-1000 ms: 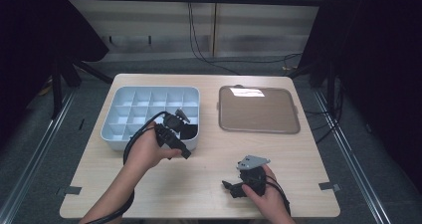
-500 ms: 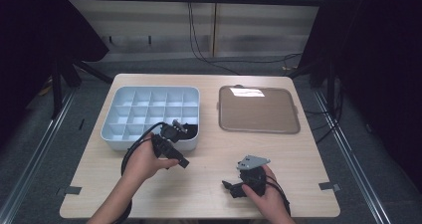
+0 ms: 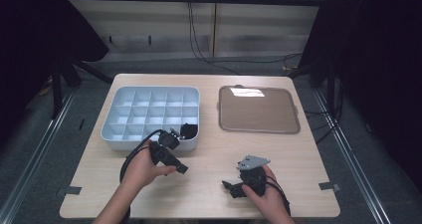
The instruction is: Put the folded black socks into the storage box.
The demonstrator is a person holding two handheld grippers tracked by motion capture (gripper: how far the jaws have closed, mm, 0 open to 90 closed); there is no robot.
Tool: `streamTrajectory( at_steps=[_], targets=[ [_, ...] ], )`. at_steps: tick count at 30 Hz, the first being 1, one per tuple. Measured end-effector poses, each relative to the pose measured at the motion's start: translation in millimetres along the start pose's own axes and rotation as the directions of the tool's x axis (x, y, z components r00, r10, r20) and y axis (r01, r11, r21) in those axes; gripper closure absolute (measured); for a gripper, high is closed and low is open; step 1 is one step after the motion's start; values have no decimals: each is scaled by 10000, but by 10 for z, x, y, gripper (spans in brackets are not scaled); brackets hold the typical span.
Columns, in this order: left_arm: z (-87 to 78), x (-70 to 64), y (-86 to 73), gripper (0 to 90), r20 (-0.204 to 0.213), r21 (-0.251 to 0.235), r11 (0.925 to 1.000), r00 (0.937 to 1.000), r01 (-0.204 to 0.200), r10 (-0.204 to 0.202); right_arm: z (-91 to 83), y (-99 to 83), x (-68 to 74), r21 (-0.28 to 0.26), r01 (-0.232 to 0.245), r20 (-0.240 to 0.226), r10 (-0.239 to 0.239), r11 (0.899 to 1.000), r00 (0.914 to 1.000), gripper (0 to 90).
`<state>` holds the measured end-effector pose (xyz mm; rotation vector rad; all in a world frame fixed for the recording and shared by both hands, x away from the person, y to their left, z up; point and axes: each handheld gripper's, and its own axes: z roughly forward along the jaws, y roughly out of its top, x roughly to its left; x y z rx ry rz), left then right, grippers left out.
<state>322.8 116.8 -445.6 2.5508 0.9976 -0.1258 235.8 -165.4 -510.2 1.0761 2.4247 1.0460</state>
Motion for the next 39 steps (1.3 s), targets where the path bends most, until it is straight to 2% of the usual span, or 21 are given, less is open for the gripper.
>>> streamTrajectory(
  at_steps=[4, 13, 18, 26, 32, 35, 37, 39],
  targets=[
    [38, 17, -59, 280, 25, -124, 9997, 9997, -230, 230, 1, 0, 1, -9, -11, 2, 11, 10000, 10000, 130],
    [92, 86, -175, 276, -76, -399, 9989, 9997, -252, 249, -2, 0, 3, 19, -21, 22, 21, 10000, 10000, 130],
    [109, 120, -235, 266, -174, -611, 9973, 9991, -404, 394, -2, 0, 4, 19, -25, 31, 25, 10000, 10000, 130],
    [149, 164, -332, 241, -349, -942, 9933, 9973, -670, 640, -2, 0, 4, 13, -21, 35, 21, 10000, 10000, 130],
    [173, 193, -394, 233, -516, -1058, 9921, 9967, -674, 622, 2, -1, 4, -37, -12, 11, 12, 10000, 10000, 130],
    [171, 201, -418, 230, -627, -1169, 9887, 9943, -935, 866, 2, -2, 6, -37, -17, 15, 17, 10000, 10000, 130],
    [173, 201, -437, 229, -587, -1279, 9878, 9949, -893, 824, 1, -2, 6, -35, -22, 13, 22, 10000, 10000, 130],
    [172, 206, -455, 225, -606, -1341, 9856, 9935, -1034, 960, -1, -1, 8, -11, -36, 32, 36, 10000, 10000, 130]
  ],
)
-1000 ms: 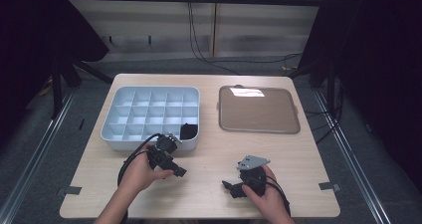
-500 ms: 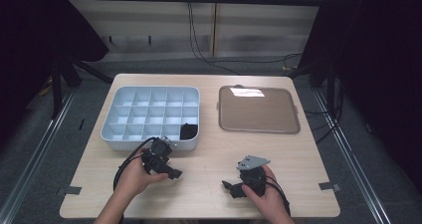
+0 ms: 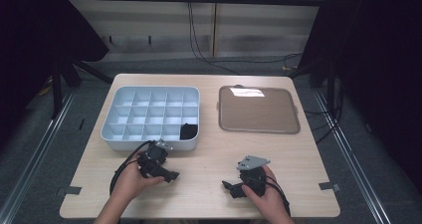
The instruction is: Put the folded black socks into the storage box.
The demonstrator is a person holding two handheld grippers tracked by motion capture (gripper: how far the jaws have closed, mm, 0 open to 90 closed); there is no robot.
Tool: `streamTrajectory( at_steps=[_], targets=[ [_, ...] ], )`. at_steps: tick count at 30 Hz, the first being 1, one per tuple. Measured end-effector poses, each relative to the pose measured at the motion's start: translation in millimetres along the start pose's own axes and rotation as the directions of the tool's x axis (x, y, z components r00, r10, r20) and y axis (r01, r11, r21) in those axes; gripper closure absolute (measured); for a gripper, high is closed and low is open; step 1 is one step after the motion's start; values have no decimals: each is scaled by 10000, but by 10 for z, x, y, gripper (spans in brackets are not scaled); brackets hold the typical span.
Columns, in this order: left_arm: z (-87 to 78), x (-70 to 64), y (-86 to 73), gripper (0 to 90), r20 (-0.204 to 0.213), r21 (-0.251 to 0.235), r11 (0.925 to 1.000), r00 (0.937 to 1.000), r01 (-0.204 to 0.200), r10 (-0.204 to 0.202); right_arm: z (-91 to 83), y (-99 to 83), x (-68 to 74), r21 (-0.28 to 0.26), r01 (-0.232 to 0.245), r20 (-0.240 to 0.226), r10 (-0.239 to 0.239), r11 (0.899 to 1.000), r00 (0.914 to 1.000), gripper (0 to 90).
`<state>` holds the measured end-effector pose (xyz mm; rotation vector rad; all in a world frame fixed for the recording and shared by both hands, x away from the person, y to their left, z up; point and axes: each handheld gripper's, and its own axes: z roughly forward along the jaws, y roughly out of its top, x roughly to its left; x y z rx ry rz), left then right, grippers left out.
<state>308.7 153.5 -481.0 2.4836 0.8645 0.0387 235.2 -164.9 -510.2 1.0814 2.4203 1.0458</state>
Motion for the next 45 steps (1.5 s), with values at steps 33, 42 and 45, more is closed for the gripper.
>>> streamTrajectory(
  at_steps=[33, 42, 45],
  targets=[
    [60, -53, -307, 121, -471, -1939, 9728, 9917, -1268, 1199, -2, -4, 11, -31, 42, 32, -42, 10000, 10000, 130],
    [80, -16, -367, 98, -350, -2452, 9575, 9884, -1517, 1476, -2, -4, 12, -29, 41, 23, -41, 10000, 10000, 130],
    [87, -10, -380, 91, -381, -2571, 9535, 9876, -1572, 1525, -2, -4, 12, -33, 41, 36, -41, 10000, 10000, 130]
  ],
)
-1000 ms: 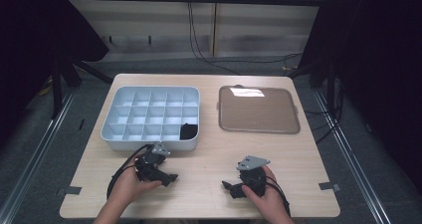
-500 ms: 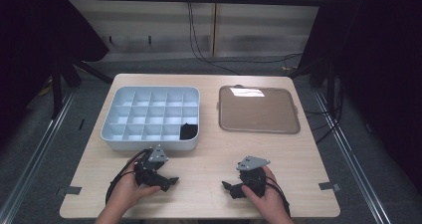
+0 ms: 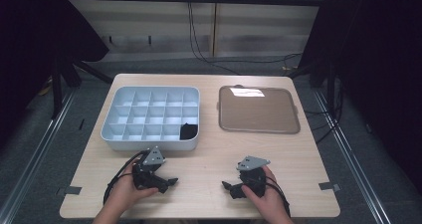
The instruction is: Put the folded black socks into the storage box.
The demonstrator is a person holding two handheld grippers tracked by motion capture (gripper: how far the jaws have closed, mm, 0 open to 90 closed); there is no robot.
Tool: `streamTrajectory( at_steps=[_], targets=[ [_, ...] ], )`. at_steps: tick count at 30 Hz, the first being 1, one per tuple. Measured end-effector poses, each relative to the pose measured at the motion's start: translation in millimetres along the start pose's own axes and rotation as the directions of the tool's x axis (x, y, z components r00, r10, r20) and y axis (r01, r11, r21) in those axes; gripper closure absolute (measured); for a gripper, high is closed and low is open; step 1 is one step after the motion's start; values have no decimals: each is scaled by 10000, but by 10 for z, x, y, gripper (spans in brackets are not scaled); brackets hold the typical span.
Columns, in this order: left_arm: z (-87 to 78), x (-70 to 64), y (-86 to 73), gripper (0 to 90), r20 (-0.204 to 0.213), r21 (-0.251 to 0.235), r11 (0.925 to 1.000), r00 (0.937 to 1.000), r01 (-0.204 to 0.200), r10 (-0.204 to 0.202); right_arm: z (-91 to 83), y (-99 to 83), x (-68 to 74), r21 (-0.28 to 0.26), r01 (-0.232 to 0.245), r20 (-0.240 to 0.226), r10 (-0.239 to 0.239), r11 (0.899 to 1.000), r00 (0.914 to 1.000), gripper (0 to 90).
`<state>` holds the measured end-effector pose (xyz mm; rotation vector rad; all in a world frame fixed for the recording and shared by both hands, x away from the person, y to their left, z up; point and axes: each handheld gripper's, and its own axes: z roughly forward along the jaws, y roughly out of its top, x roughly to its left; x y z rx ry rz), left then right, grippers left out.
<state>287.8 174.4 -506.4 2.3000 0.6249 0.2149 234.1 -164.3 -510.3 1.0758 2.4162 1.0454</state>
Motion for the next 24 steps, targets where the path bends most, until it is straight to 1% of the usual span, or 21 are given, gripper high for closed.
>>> streamTrajectory(
  at_steps=[3, 8, 15, 24],
  targets=[
    [9, 5, -14, 80, 47, -155, 9999, 10000, -16, 17, -1, 0, 0, 7, -12, -10, 12, 10000, 10000, 130],
    [20, 0, -15, 64, 82, -181, 9998, 10000, -9, 11, -2, 0, 1, 19, -23, -8, 23, 10000, 10000, 130],
    [46, -19, -3, 0, 114, -35, 9999, 9999, -121, 121, 0, 0, -1, 3, 3, -13, -3, 10000, 10000, 130],
    [47, -19, -2, 0, 107, -38, 9999, 9999, -115, 115, 0, 0, -1, -10, 18, -12, -18, 10000, 10000, 130]
  ],
)
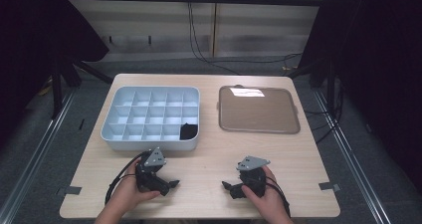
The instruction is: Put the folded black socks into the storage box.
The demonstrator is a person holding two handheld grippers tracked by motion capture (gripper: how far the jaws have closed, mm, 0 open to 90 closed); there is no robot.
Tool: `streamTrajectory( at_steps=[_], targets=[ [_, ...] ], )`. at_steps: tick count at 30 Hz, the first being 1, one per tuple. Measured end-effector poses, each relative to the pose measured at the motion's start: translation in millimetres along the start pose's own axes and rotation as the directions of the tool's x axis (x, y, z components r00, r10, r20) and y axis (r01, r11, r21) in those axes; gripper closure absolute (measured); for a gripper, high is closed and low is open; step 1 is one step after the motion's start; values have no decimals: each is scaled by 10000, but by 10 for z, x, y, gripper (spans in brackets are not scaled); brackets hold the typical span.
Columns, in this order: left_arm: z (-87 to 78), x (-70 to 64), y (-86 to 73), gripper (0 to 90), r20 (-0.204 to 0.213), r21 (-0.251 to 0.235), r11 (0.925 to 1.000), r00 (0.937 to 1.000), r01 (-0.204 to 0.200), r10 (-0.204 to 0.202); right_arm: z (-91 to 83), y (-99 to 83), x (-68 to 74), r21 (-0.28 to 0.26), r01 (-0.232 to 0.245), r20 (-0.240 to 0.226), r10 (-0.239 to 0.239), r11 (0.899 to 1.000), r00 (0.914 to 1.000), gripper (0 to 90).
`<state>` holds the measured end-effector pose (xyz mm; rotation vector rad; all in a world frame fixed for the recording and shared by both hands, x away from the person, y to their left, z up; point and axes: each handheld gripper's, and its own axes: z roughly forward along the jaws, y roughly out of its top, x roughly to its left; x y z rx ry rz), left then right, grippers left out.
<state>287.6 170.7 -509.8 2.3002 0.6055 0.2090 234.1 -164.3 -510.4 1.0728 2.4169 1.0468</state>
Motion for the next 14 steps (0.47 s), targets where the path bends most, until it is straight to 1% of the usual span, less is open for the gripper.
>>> streamTrajectory(
  at_steps=[6, 14],
  targets=[
    [8, -2, 2, 0, -7, -65, 9999, 10000, 77, -77, 0, 0, -1, -7, 36, 0, -36, 10000, 10000, 130],
    [7, -1, 6, 0, -32, -15, 10000, 10000, 52, -52, -1, -1, 1, -5, 29, -4, -29, 10000, 10000, 130]
  ],
)
